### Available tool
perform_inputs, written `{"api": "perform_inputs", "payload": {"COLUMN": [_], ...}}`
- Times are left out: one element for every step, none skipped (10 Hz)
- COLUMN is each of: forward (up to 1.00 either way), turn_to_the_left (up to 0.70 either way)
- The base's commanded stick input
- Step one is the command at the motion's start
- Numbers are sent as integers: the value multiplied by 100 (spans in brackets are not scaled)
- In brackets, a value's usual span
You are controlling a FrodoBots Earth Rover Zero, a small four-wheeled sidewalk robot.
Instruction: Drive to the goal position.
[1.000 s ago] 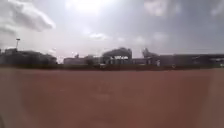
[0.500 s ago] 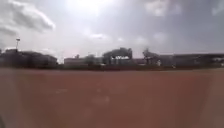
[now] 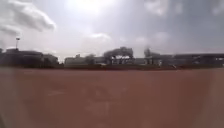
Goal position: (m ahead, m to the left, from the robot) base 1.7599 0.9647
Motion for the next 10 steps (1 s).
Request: {"api": "perform_inputs", "payload": {"forward": [70,70,70,70,70,70,70,70,70,70], "turn_to_the_left": [0,0,0,0,0,0,0,0,0,0]}}
